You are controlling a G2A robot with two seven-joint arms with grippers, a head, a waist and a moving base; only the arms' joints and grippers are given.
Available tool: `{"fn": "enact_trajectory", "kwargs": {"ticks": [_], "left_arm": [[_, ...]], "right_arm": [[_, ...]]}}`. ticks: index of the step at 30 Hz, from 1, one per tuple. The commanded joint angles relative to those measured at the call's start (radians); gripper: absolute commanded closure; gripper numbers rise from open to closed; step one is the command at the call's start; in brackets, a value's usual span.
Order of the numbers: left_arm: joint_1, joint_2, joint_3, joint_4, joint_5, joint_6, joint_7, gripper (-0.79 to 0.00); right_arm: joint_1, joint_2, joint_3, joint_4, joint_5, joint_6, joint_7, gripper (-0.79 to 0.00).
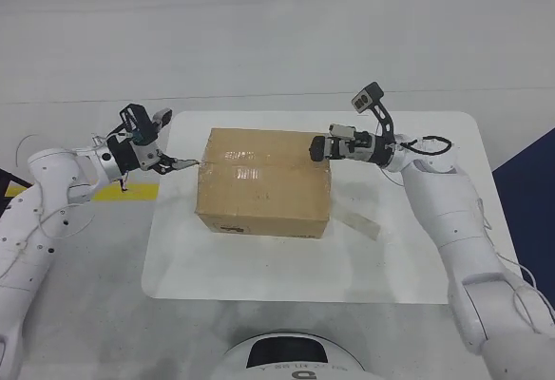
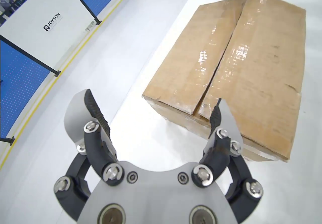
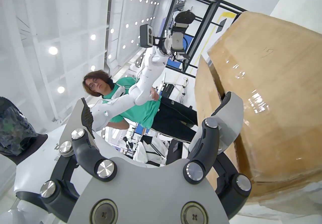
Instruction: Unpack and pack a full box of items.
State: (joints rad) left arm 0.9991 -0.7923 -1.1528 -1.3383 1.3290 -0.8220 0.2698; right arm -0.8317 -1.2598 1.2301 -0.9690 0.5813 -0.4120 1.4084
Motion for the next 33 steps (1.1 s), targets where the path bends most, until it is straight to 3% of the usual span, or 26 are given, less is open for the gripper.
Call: {"fn": "enact_trajectory", "kwargs": {"ticks": [1, 13, 21, 24, 33], "left_arm": [[0.005, 0.002, -0.022, -0.009, -0.026, 0.0, 0.008, -0.785], [0.05, 0.01, -0.103, -0.089, -0.135, -0.037, -0.043, -0.785], [0.031, -0.003, -0.081, -0.09, -0.179, -0.028, -0.101, -0.785], [0.027, -0.008, -0.078, -0.068, -0.251, -0.032, -0.128, -0.785], [0.027, -0.008, -0.078, -0.068, -0.251, -0.032, -0.128, -0.785]], "right_arm": [[-0.025, 0.013, 0.016, -0.034, -0.007, -0.002, -0.002, -0.785], [-0.119, 0.062, 0.061, -0.083, -0.043, 0.014, 0.014, -0.785], [-0.063, 0.053, -0.008, -0.038, -0.104, 0.123, -0.054, -0.785], [-0.045, 0.05, -0.028, -0.029, -0.125, 0.138, -0.072, -0.785], [-0.028, 0.05, -0.051, -0.028, -0.167, 0.166, -0.105, -0.785]]}}
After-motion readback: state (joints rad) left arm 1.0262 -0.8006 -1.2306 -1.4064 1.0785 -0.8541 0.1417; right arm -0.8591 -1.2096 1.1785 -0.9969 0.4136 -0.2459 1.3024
